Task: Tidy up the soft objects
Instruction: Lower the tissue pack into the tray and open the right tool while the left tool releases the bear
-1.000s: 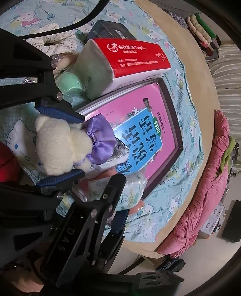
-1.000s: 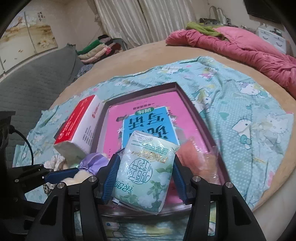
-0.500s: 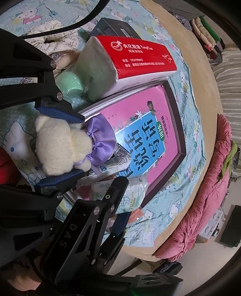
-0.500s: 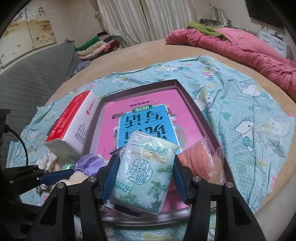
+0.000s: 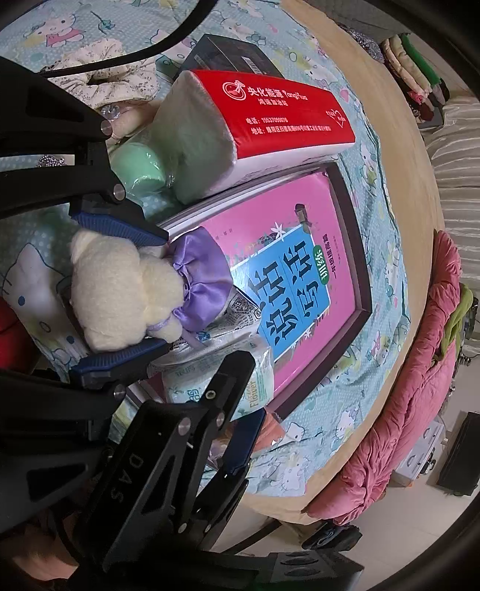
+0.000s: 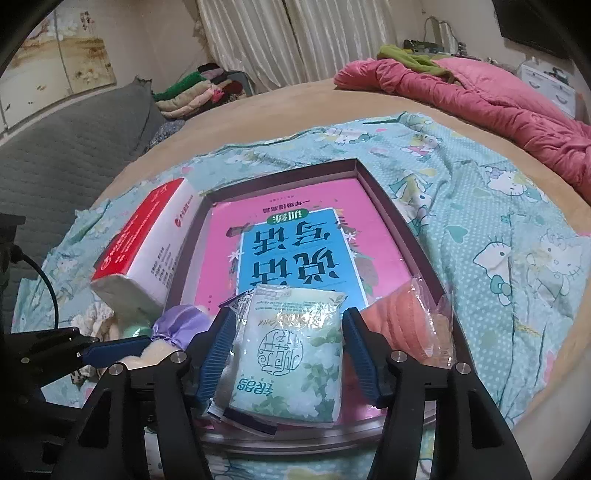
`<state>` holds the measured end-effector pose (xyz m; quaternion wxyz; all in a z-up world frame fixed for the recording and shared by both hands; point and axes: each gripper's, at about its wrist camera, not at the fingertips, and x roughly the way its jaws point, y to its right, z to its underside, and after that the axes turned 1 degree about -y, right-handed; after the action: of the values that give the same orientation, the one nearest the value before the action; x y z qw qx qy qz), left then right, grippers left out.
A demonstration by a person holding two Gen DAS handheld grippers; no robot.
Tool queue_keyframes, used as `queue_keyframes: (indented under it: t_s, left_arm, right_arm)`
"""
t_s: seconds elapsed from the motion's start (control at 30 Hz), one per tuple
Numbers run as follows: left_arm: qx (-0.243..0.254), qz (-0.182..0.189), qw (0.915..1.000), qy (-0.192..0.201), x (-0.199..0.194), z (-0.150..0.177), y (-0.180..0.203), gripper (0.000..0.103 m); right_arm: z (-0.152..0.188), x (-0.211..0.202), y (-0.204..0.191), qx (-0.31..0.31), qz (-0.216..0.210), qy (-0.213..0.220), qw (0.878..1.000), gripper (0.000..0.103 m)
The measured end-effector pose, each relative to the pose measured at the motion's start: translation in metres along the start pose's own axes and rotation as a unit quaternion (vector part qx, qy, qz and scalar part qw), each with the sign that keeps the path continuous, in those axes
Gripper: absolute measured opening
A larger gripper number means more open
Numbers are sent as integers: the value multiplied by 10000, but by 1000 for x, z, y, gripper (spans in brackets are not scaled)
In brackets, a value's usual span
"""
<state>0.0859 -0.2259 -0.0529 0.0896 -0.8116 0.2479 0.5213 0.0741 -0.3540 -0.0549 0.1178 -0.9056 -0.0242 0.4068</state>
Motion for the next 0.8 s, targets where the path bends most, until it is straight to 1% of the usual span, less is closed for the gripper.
queue_keyframes:
  t_s: [0.1, 0.2, 0.37, 0.8]
  left_arm:
    - [-3, -31, 10000, -10, 1, -1, 0, 52]
    - [33, -85, 10000, 9, 1, -5, 0, 53]
    - [-7, -80, 10000, 7, 3, -8, -1, 53]
    - [26, -119, 9999, -9, 2, -6, 1, 54]
  right_arm:
    - [-1, -4, 1, 44, 12, 75, 10000, 64]
    - [-2, -11, 2, 51, 130, 226, 9996, 67]
    - [-2, -22, 8, 127, 201, 468, 9986, 68]
    - [-2, -24, 9, 182, 218, 490, 9984, 69]
